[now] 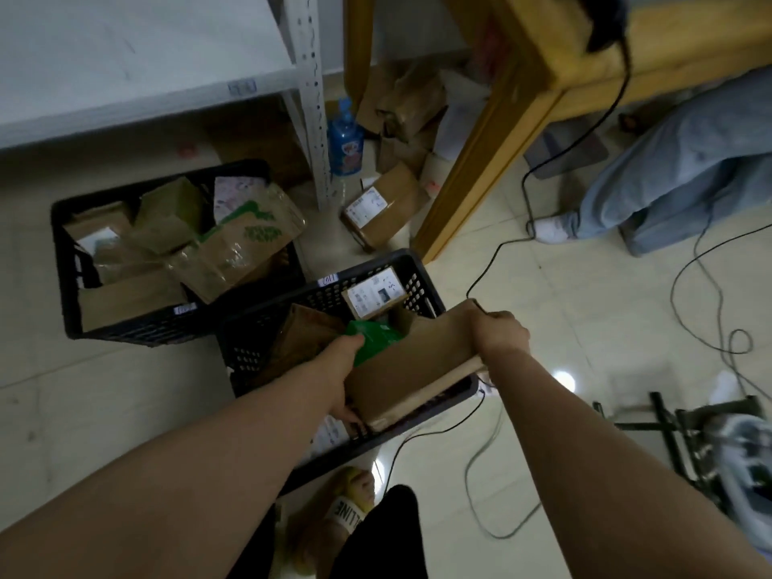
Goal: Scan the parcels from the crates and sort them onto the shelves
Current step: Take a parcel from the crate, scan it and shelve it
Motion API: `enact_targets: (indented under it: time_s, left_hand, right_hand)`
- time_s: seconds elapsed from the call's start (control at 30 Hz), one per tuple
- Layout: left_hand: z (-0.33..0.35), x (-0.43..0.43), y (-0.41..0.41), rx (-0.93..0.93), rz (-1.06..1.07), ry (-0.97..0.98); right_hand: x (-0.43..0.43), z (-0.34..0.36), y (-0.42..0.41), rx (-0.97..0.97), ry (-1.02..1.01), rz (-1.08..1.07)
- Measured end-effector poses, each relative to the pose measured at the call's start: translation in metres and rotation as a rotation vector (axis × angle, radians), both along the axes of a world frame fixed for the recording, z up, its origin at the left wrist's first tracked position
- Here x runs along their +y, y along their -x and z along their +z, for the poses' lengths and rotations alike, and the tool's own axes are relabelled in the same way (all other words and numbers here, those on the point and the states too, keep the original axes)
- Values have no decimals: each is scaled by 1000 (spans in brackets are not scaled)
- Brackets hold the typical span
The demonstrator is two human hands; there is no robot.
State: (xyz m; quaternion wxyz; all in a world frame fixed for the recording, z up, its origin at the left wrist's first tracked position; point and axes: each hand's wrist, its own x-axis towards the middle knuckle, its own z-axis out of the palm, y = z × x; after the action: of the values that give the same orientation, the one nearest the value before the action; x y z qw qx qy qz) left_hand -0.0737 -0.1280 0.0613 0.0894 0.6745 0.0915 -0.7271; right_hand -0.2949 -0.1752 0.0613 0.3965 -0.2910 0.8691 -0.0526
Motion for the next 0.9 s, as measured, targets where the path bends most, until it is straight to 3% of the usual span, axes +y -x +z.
enact_targets:
  time_s: [0.17,0.33,0.5,0.6,0.7,0.9]
  left_hand:
    - [145,-24,-36,-143,86,129]
    - [245,-42,-87,-204,172,473]
    - [273,-58,-156,-324,280,574]
    - [351,-36,-171,-191,353,617]
    - [406,-12,-182,-115,277,778]
    - [432,10,-211,112,152,862]
  right_hand:
    - [-10,131,-31,-178,143,-88]
    - [-17,259,-73,-395,288,-202]
    - [-10,360,-110,-535,363,-147]
    - [4,410,-127,-656,495,-110]
    - [16,447,-141,-746,651,-59]
    - [20,479,-160,-832,794,37]
